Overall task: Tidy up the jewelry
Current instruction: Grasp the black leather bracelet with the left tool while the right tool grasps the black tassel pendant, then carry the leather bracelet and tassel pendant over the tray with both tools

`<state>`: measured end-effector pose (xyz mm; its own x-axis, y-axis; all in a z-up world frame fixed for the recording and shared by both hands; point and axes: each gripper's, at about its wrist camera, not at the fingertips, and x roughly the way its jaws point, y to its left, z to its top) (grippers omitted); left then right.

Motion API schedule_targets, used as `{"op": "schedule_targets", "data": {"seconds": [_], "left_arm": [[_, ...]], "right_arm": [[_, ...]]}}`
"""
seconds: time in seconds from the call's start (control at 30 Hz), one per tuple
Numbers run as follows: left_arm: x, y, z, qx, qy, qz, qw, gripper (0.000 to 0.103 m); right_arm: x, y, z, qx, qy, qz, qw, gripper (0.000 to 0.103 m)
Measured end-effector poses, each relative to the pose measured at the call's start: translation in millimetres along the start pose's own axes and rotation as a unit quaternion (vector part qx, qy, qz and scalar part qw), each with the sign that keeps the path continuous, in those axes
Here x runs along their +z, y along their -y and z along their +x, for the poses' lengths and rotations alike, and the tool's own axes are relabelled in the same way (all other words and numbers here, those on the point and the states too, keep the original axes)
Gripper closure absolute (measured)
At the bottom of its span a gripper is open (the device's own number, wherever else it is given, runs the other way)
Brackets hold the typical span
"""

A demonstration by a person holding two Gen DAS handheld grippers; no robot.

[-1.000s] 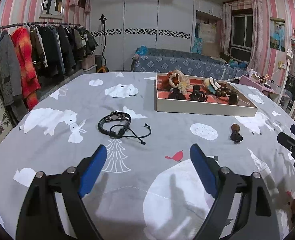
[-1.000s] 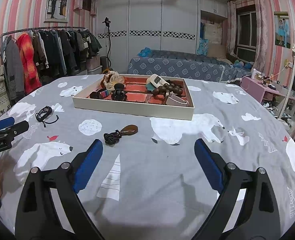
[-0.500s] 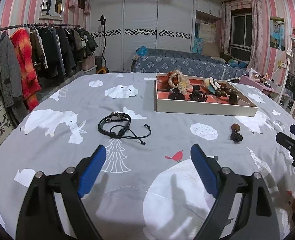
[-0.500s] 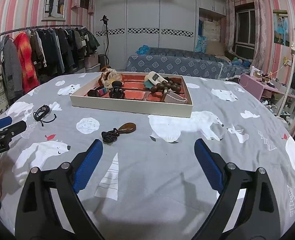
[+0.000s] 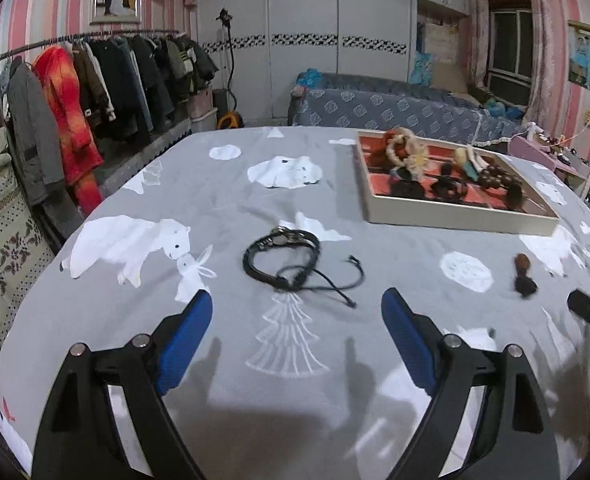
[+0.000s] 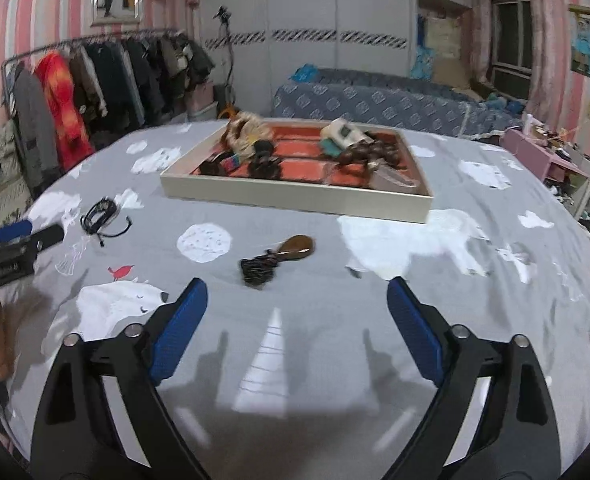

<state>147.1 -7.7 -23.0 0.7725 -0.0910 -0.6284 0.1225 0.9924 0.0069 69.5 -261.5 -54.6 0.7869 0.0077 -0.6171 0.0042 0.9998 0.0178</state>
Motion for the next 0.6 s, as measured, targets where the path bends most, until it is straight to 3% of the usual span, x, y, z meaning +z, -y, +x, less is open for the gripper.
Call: {"op": "schedule_targets", "data": {"seconds": [0.1, 0.3, 0.43, 0.47, 0.5, 0.6], "left_arm": [[8.0, -3.9, 21.0, -0.002, -0.024, 0.001, 0.9997, 0.018], [18.0, 0.6, 57.1, -0.006, -0.049, 0.018, 0.9986, 0.018], [24.9, 3.5, 75.3, -0.018, -0.060, 0.018, 0.9979, 0.019], [26.5, 3.6, 78.8, -0.020, -0.061, 0.018, 0.9978, 0.020], [28.6, 3.3, 83.3, -0.023, -0.064, 0.019, 0.9975, 0.027], [27.3, 0.8, 103.1, -0.038, -0.105, 0.016, 0.9937, 0.064]], "right_arm": [[8.9, -11.0, 17.4, 0.010, -0.020, -0.006, 1.000, 0.023], [19.9, -24.0, 65.7, 0.012, -0.083, -0.008, 0.996, 0.046], [23.0, -23.1, 85.5, 0.014, -0.114, -0.005, 0.993, 0.075], [23.2, -23.2, 87.1, 0.015, -0.115, -0.007, 0.993, 0.076], [23.7, -22.8, 88.3, 0.016, -0.116, -0.009, 0.993, 0.076], [26.1, -19.3, 91.2, 0.021, -0.118, -0.012, 0.993, 0.078]]}}
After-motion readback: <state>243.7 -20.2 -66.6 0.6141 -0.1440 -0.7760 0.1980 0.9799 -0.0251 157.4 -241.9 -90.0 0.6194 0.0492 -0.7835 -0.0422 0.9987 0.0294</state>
